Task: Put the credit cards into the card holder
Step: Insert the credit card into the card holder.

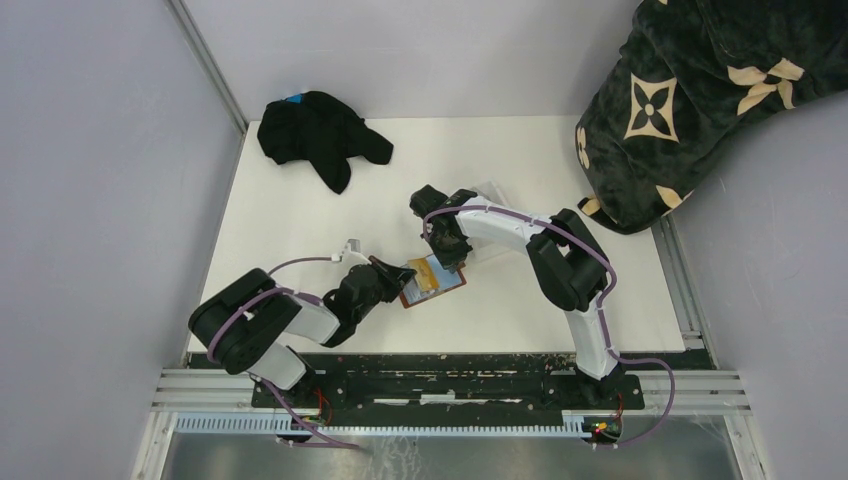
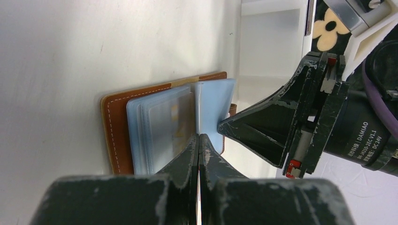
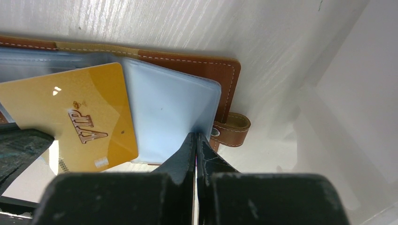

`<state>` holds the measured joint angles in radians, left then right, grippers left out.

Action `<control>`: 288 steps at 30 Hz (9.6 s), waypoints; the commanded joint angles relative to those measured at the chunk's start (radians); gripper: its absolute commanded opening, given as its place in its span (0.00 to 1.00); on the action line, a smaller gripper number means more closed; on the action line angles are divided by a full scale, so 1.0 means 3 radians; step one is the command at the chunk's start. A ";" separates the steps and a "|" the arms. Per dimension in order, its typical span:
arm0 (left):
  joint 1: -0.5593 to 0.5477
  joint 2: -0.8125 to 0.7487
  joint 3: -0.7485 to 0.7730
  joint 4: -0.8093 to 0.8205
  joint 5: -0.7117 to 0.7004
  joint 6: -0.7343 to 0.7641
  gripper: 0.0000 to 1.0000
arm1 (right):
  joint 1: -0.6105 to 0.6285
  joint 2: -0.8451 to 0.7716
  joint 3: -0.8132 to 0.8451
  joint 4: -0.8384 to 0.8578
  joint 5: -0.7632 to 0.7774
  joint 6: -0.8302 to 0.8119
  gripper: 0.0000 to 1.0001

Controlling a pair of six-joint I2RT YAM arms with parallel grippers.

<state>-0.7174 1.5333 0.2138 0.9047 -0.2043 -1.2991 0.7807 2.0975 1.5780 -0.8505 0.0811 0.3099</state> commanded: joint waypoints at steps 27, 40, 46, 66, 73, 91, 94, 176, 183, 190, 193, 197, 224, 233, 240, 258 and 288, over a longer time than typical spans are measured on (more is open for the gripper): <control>-0.0170 0.0090 0.0217 -0.0207 -0.0283 0.0272 0.03 | -0.0033 0.0038 -0.0049 -0.0005 0.0017 0.0010 0.01; -0.0245 0.0257 0.0312 -0.0152 -0.0193 0.0360 0.03 | -0.0032 0.0051 -0.0044 -0.0008 0.0012 0.0025 0.01; -0.0254 0.0302 0.0341 -0.0147 -0.0164 0.0367 0.03 | -0.0035 0.0055 -0.0029 -0.0016 -0.0002 0.0029 0.01; -0.0303 0.0759 0.0802 -0.0347 0.0117 0.0410 0.13 | -0.0030 -0.0004 0.0063 -0.0073 -0.0053 0.0046 0.08; -0.0303 0.0825 0.0917 -0.0585 0.0226 0.0484 0.27 | -0.0030 -0.0116 0.0127 -0.0100 -0.0006 0.0031 0.22; -0.0238 0.0329 0.0913 -0.1372 0.0096 0.0895 0.42 | -0.0035 -0.0903 -0.0521 0.0179 0.0077 0.0401 0.50; -0.0238 0.0302 0.0983 -0.1483 0.0108 0.0969 0.42 | -0.0034 -0.0951 -0.0682 0.0237 0.0054 0.0427 0.50; -0.0221 0.0055 0.0984 -0.2250 -0.0122 0.1139 0.44 | -0.0175 -0.1215 -0.1193 0.1206 -0.0119 0.0600 0.51; -0.0221 0.0172 0.1050 -0.2452 -0.0103 0.1159 0.42 | -0.0448 -0.1171 -0.1594 0.1602 -0.0822 0.0792 0.52; -0.0222 0.0335 0.1083 -0.2581 -0.0031 0.1189 0.42 | -0.0581 -0.1040 -0.1848 0.2005 -0.1290 0.0957 0.54; -0.0220 0.0400 0.1129 -0.2641 0.0004 0.1227 0.42 | -0.0613 -0.1008 -0.1930 0.2148 -0.1406 0.1032 0.54; -0.0217 0.0468 0.1150 -0.2677 0.0028 0.1252 0.42 | -0.0646 -0.0970 -0.2032 0.2269 -0.1489 0.1096 0.55; -0.0193 0.0842 0.1211 -0.2814 0.0218 0.1467 0.37 | -0.0752 -0.1039 -0.2794 0.3797 -0.2107 0.1963 0.49; -0.0173 0.0861 0.1156 -0.2803 0.0310 0.1526 0.36 | -0.0754 -0.1053 -0.2807 0.3966 -0.2033 0.2088 0.42; -0.0148 0.0790 0.1179 -0.2803 0.0338 0.1559 0.40 | -0.0751 -0.0991 -0.2677 0.3854 -0.1976 0.2071 0.21; 0.0058 0.0046 0.1474 -0.3349 0.0007 0.1687 0.46 | -0.0684 -0.1161 -0.1887 0.2451 -0.1523 0.1268 0.03; 0.0302 -0.0462 0.0301 -0.2071 0.0638 0.1260 0.52 | -0.0462 -0.1120 -0.1416 0.1637 -0.1277 0.0899 0.03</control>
<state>-0.6292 1.3285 0.3771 0.2535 -0.1009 -0.8780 0.6350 1.7813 1.1107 -0.3370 -0.3092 0.5995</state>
